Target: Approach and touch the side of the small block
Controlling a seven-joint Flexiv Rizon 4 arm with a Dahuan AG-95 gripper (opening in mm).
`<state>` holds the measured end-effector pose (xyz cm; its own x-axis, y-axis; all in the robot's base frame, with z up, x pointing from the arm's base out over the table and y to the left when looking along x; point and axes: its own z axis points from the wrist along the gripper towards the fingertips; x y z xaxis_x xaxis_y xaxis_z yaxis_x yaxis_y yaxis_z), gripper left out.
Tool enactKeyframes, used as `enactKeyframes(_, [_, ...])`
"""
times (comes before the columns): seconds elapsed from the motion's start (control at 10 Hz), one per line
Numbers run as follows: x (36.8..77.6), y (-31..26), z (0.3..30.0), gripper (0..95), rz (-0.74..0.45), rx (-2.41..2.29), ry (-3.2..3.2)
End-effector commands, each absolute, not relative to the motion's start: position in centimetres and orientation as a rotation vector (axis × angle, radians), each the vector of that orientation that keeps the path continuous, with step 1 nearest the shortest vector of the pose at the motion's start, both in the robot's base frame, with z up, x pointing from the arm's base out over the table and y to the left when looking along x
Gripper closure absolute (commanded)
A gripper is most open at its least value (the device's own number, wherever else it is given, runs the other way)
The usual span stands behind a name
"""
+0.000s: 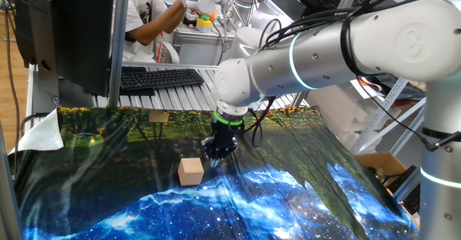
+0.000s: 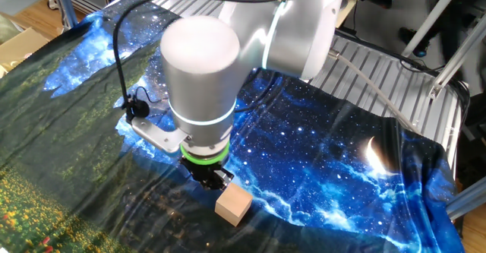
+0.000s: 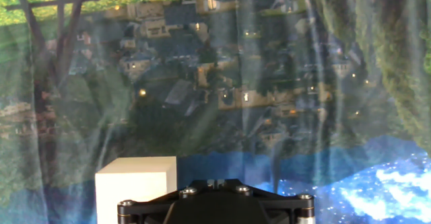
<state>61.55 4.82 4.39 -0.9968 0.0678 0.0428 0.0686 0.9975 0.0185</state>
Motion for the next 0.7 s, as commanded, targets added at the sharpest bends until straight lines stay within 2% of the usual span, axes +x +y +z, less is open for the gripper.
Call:
enactKeyframes(0.1, [61.4, 4.7, 4.5, 95.0, -0.032, -0.107, -3.082])
enactKeyframes(0.7, [61.0, 3.0, 5.9, 95.0, -0.057, -0.084, -3.076])
